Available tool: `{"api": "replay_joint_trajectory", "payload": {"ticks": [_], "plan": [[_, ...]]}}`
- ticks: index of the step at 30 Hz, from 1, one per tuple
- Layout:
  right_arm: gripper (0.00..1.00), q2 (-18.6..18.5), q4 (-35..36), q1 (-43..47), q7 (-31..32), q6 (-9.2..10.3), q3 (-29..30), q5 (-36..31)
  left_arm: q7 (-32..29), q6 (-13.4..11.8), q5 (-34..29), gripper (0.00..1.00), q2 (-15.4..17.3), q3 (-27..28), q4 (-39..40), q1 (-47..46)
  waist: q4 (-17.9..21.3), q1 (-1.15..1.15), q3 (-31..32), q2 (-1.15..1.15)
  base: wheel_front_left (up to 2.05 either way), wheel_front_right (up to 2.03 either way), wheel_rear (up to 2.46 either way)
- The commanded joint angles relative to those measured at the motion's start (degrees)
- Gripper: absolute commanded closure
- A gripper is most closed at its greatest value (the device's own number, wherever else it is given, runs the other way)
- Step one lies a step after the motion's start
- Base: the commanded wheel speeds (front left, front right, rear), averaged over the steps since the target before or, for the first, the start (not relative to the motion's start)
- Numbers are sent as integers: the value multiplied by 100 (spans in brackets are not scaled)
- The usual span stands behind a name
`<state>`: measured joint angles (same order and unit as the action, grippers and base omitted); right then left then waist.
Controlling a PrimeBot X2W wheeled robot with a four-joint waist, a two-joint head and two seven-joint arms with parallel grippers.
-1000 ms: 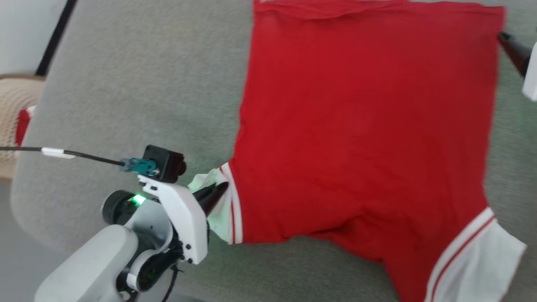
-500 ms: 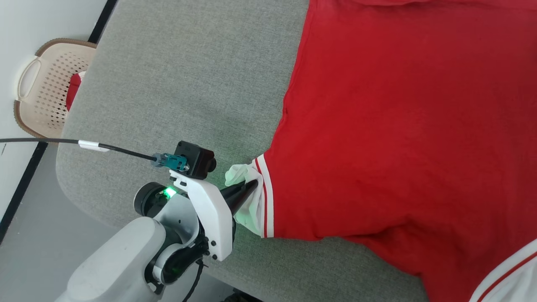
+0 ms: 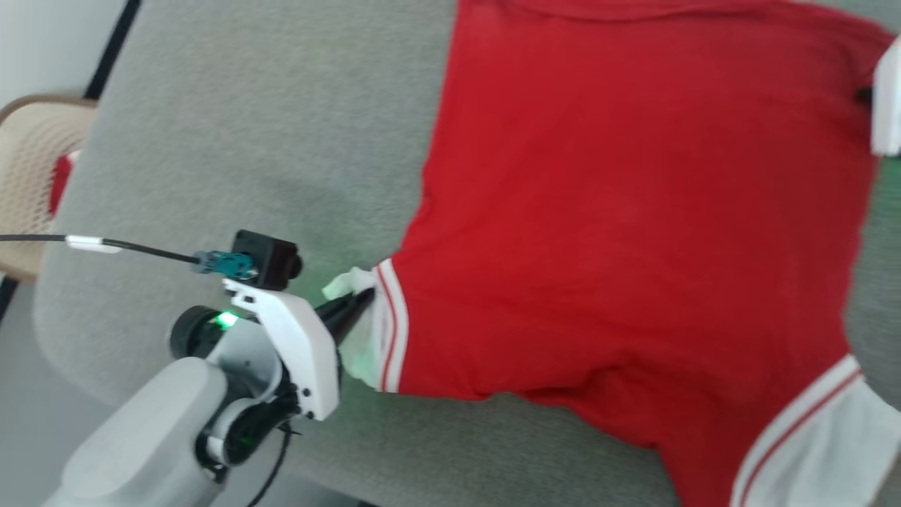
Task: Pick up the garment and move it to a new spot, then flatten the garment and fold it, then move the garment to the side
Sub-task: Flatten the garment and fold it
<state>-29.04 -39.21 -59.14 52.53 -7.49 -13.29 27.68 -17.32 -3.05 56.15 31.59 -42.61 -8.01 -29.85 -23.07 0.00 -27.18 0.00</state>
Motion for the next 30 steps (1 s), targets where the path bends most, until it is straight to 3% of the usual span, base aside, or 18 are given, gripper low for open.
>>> {"api": "replay_joint_trajectory", "payload": {"ticks": [1,11,18,25,30], "plan": [[100,-118,272,379,92,0,-250,282,31,-73,34,100,119,79,22,103,330,0,181,0,0,0,0],[100,-670,2151,1575,373,-1,-640,1304,-26,-337,131,100,539,264,270,369,920,0,482,0,0,0,0],[100,-823,3659,2980,808,0,-188,1570,-108,-522,197,100,783,353,547,552,1217,0,628,0,0,0,0],[100,-422,5068,4572,1356,-1,784,1356,-170,-635,218,100,871,377,775,594,1273,0,609,0,0,0,0],[100,156,5309,5346,1181,-1,1190,1032,-157,-650,215,100,816,363,836,539,1227,0,495,0,0,0,0]]}}
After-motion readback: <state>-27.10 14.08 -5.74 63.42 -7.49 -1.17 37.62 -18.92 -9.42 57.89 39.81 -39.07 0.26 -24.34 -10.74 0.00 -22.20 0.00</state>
